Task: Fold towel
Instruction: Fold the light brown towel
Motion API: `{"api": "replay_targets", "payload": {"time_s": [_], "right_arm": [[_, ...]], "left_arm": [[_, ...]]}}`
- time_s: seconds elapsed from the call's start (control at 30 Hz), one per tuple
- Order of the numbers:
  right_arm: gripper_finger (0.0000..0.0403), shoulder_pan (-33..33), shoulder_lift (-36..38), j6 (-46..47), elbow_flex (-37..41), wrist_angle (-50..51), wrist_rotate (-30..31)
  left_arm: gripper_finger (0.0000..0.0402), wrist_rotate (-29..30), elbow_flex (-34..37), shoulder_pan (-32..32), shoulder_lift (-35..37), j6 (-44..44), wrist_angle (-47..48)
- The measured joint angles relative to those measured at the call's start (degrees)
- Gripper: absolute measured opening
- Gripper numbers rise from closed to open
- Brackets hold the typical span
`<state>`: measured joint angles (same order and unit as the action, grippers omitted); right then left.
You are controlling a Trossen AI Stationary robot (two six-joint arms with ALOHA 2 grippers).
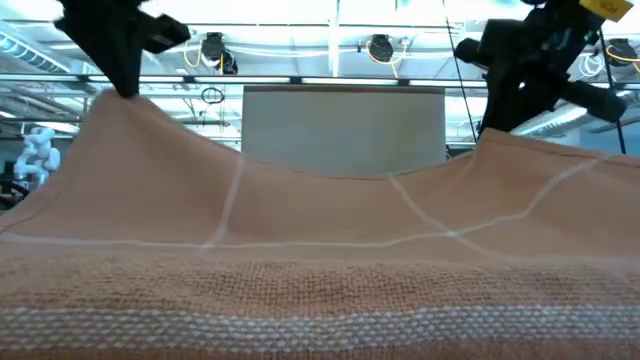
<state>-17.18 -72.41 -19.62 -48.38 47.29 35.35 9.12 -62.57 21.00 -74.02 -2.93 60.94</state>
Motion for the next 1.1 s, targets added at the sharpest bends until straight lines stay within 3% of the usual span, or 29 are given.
{"api": "replay_targets", "payload": {"time_s": [0.13, 0.33, 0.77, 0.93, 1.1], "right_arm": [[0.0, 2.7, 0.27, -3.27, 2.65, -3.95, -3.12], [0.0, 5.79, 0.23, -6.58, 3.76, -6.41, -5.47], [0.0, 10.85, 0.23, -14.13, 3.76, -9.24, -7.51], [0.0, 12.49, 0.19, -15.55, 3.76, -11.24, -9.92], [0.0, 13.31, 0.19, -15.6, 3.76, -11.59, -10.48]], "left_arm": [[0.0, -0.36, 0.0, 1.7, 0.66, -0.03, -2.38], [0.0, 0.66, 0.0, 1.64, 0.89, -1.26, 1.29], [0.0, 3.62, 0.0, 6.74, 10.5, -10.78, 2.21], [0.0, 7.08, -0.04, 5.89, 13.05, -11.56, 4.55], [0.0, 3.29, 4.22, 2.13, 11.81, -11.62, 6.39]]}}
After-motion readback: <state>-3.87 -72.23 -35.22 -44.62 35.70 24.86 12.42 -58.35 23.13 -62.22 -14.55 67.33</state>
